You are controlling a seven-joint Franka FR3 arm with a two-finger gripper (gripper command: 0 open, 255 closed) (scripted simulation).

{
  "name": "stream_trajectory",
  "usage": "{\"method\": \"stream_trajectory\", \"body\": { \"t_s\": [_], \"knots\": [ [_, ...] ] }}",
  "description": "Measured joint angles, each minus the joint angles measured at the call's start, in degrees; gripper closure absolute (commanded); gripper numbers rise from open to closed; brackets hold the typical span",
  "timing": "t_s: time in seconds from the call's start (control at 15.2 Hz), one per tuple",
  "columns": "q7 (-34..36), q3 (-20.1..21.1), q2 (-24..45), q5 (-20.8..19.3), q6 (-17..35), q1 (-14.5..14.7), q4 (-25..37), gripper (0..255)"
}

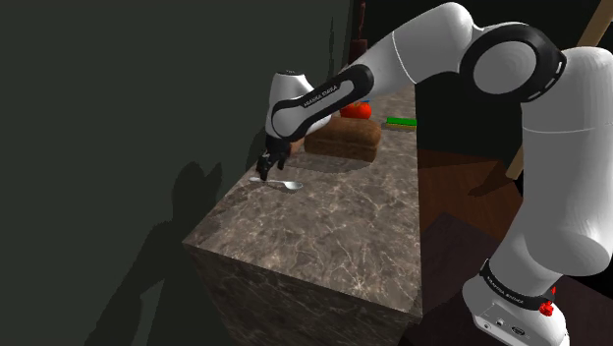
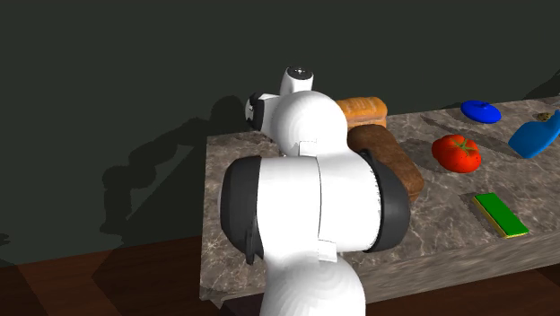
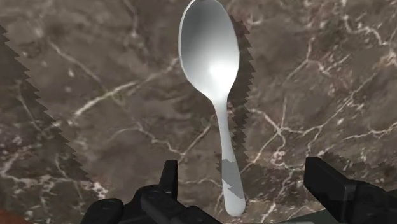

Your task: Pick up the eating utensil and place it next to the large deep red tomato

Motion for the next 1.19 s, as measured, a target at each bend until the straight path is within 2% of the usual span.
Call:
{"method": "stream_trajectory", "body": {
  "t_s": [0.66,0.73,1.19],
  "knots": [
    [0.2,-0.2,2.9,-0.4,2.1,0.4,0.7,0],
    [0.2,-0.2,2.9,-0.4,2.1,0.4,0.7,255],
    [0.2,-0.2,2.9,-0.4,2.1,0.4,0.7,255]
  ]
}}
